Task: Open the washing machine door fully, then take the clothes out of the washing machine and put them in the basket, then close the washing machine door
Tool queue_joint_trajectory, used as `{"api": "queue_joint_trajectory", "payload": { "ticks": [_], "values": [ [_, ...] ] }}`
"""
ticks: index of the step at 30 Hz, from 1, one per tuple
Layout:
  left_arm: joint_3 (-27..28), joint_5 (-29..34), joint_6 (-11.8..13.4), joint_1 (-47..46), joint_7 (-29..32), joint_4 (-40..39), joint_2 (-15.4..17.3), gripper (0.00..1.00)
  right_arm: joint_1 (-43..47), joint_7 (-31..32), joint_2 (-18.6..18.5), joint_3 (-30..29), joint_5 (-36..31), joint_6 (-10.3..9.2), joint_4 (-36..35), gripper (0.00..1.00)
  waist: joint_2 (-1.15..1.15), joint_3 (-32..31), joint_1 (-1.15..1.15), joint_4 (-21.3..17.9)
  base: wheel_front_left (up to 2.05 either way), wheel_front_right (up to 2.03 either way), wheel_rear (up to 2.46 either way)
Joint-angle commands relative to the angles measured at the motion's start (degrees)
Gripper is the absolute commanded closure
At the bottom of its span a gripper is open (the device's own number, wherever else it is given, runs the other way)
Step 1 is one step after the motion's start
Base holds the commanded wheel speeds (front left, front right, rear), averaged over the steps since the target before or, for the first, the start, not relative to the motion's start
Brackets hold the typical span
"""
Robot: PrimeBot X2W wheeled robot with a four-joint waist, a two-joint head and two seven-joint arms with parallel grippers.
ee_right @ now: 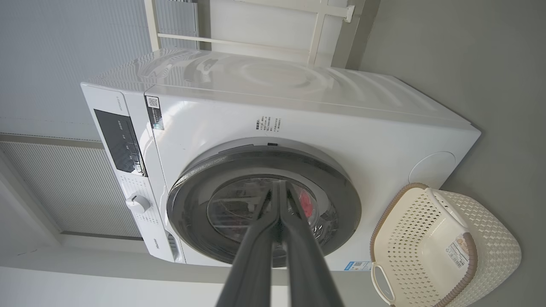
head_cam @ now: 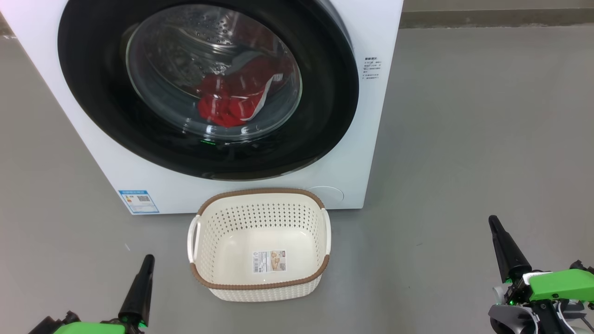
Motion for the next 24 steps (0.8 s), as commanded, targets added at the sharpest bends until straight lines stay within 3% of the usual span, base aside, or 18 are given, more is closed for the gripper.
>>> {"api": "queue_joint_trajectory", "payload": {
  "ticks": [1, 3, 4, 11, 15, 24],
  "values": [
    [2.0, -0.3, -0.4, -2.2, 0.3, -1.2, 0.9, 1.00, -2.5, 0.3, -0.7, 1.1, -0.5, -0.04, -1.4, 1.00, 0.00, 0.0, 0.00, 0.0, 0.00, 0.00, 0.00],
    [2.0, -0.3, -0.4, -2.2, 0.3, -1.2, 0.9, 1.00, -2.5, 0.3, -0.7, 1.1, -0.5, -0.04, -1.4, 1.00, 0.00, 0.0, 0.00, 0.0, 0.00, 0.00, 0.00],
    [0.0, 0.0, 0.0, 0.0, 0.0, 0.0, 0.0, 0.00, 0.0, 0.0, 0.0, 0.0, 0.0, 0.00, 0.0, 0.00, 0.00, 0.0, 0.00, 0.0, 0.00, 0.00, 0.00],
    [-0.8, -0.1, 0.0, 1.5, -0.3, 2.8, -0.8, 0.00, 1.5, -0.4, 1.1, 0.9, -0.1, 0.00, 3.0, 0.00, 0.00, 0.0, 0.01, 0.0, 0.00, 0.00, 0.00],
    [-1.5, -0.1, 0.0, 1.0, -0.8, 2.7, -0.8, 0.00, 1.1, -1.0, 1.0, 1.6, -0.3, 0.00, 2.9, 0.00, 0.00, -0.1, 0.13, 0.0, 0.00, 0.00, 0.00],
    [-3.5, 1.4, 0.0, -0.2, -2.5, 1.9, -0.2, 0.00, -0.1, -2.7, 0.6, 3.6, -2.2, -0.01, 2.5, 0.00, 0.00, 0.1, 0.00, -0.1, 0.00, 0.00, 0.00]
  ]
}}
